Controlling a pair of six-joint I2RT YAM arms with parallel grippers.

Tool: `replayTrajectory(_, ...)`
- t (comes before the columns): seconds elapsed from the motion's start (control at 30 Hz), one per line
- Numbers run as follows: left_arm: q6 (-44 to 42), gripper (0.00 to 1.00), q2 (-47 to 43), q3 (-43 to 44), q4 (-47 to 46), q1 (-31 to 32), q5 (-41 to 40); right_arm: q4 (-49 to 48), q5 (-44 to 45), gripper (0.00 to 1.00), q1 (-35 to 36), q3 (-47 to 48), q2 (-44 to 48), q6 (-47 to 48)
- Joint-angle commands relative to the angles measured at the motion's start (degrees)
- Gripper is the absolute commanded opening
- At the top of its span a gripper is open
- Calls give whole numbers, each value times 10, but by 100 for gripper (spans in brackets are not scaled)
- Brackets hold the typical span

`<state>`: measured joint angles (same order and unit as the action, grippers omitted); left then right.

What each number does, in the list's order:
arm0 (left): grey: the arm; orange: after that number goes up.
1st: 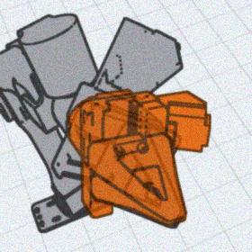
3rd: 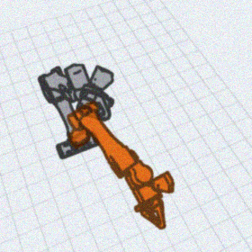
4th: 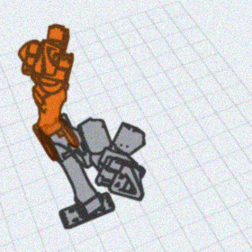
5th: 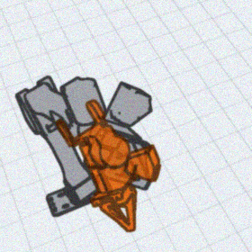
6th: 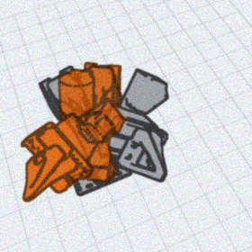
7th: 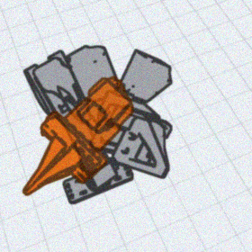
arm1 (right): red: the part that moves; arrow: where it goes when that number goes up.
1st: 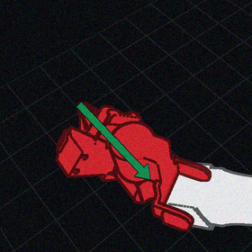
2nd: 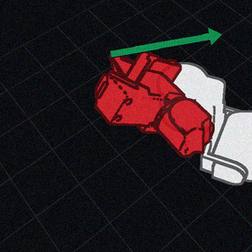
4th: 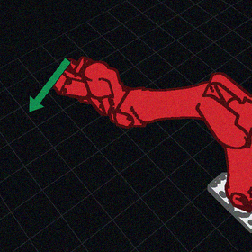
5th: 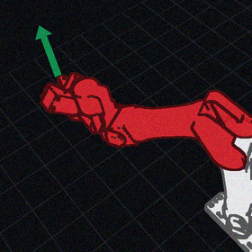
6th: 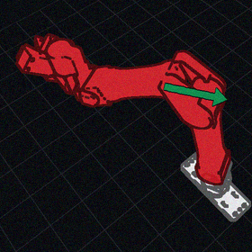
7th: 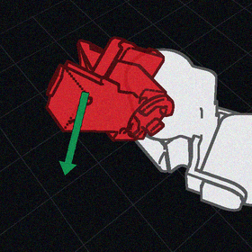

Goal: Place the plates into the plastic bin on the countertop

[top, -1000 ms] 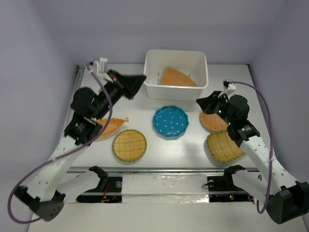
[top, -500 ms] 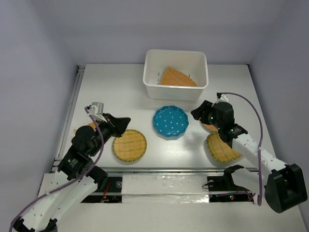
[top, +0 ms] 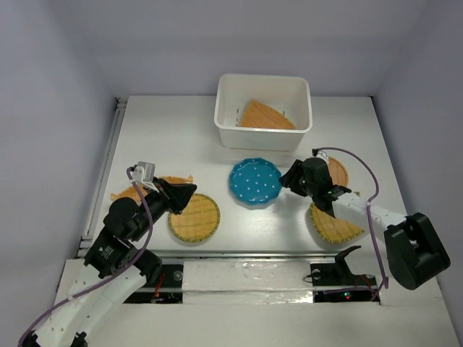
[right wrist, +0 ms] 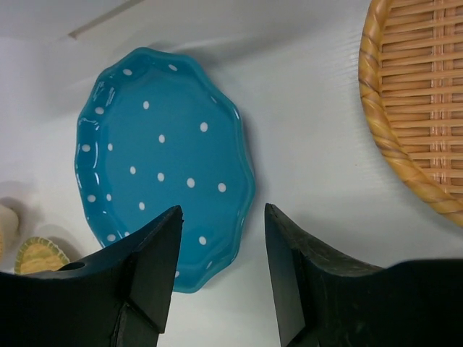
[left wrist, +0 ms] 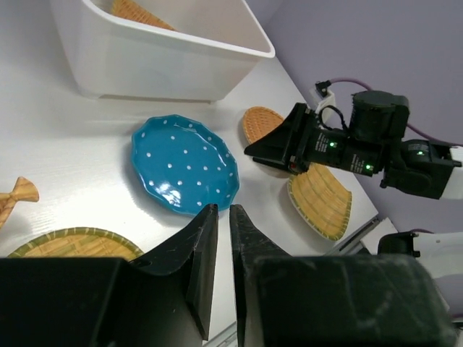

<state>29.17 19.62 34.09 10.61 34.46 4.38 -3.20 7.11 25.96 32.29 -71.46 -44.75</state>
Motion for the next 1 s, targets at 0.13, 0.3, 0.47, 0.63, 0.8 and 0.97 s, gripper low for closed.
replayTrajectory(0.13, 9, 13, -20, -8, -29, 2, 8, -36, 11, 51, 8, 15, -68, -21)
replayTrajectory(0.3, 10, 16, -17, -9, -27, 2, 9, -51, 11, 49, 8, 27, -106, -26)
replayTrajectory(0.47, 11, 18, -16, -8, -25, 2, 4, -62, 9, 42, 8, 33, -128, -25)
replayTrajectory(0.63, 11, 20, -17, -8, -25, 2, -1, -80, 2, 39, 8, 37, -157, -25)
replayTrajectory(0.8, 12, 22, -17, -7, -22, 2, -6, -107, -5, 33, 8, 37, -181, -32)
replayTrajectory(0.97, 12, 23, -18, -4, -17, 2, -12, -124, 10, 16, 8, 23, -171, -48)
